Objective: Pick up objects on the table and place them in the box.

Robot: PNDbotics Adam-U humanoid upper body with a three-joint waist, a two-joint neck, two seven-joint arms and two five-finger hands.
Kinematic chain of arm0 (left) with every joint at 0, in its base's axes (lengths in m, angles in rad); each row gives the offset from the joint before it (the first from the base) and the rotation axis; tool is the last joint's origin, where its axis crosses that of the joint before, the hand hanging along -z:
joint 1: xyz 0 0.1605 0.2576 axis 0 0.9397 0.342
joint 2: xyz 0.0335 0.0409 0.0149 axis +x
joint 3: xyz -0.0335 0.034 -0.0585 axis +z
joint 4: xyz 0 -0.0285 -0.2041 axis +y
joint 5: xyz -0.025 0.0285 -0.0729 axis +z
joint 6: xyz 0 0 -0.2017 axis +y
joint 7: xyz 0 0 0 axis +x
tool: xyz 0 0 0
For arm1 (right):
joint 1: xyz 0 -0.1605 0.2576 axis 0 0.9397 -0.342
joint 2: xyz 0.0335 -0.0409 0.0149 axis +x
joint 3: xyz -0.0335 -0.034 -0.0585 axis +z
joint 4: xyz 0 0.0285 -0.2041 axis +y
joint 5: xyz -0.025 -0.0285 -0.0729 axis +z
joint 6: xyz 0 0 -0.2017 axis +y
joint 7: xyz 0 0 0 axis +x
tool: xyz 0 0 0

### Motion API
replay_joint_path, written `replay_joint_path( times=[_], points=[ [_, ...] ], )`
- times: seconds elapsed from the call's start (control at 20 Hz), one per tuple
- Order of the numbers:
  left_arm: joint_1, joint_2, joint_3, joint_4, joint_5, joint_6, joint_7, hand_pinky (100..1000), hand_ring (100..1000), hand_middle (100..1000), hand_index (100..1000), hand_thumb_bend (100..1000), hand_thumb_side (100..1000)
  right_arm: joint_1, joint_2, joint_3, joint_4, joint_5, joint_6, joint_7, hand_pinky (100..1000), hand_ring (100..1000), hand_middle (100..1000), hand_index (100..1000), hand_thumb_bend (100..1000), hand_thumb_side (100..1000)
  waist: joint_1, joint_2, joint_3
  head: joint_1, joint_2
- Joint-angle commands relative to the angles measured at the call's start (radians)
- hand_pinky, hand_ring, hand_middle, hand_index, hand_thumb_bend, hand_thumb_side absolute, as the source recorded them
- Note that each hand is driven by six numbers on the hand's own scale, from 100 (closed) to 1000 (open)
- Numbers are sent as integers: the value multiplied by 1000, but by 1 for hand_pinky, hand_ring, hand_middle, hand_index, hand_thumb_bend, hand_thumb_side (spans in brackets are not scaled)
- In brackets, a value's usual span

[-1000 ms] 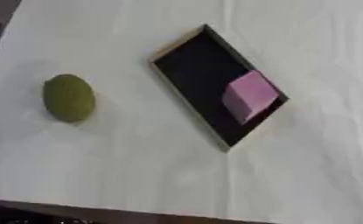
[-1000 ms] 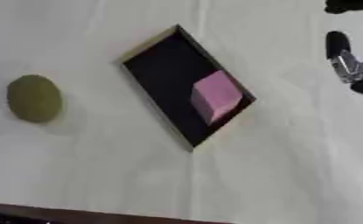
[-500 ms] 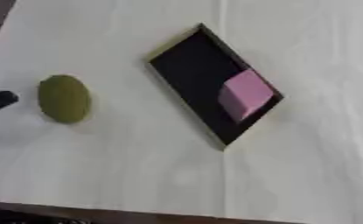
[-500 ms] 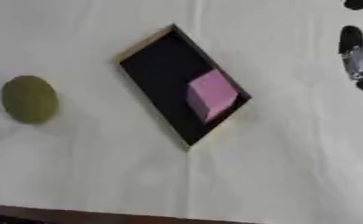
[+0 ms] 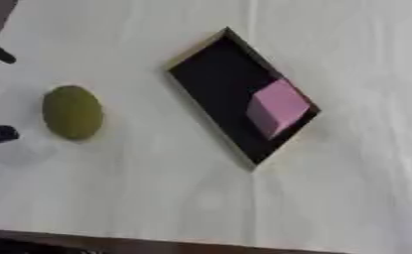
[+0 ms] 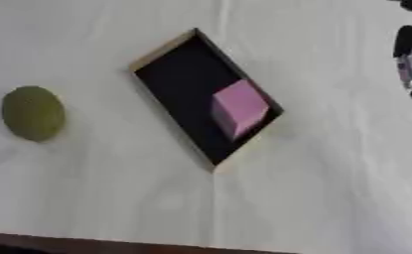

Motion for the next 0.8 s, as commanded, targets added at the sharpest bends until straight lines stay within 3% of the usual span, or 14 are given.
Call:
replay_joint_path(
  times=[0.05,0.25,0.8],
  points=[
    [-37,3,-19,27,12,-9,-17,863,853,807,891,556,465,-6,-13,-17,-14,-5,3,-4,831,748,687,799,100,644,6,-26,-3,5,0],
    [-77,-27,-56,66,30,-17,-36,865,857,815,895,534,406,-8,-3,-17,-14,-6,11,-7,830,746,685,797,100,648,8,-24,-6,11,1],
    [-169,-116,-117,179,49,-27,-96,876,865,828,900,526,442,-24,19,-24,-14,-36,27,-2,828,741,680,792,100,652,13,-22,-10,15,4]
  ],
)
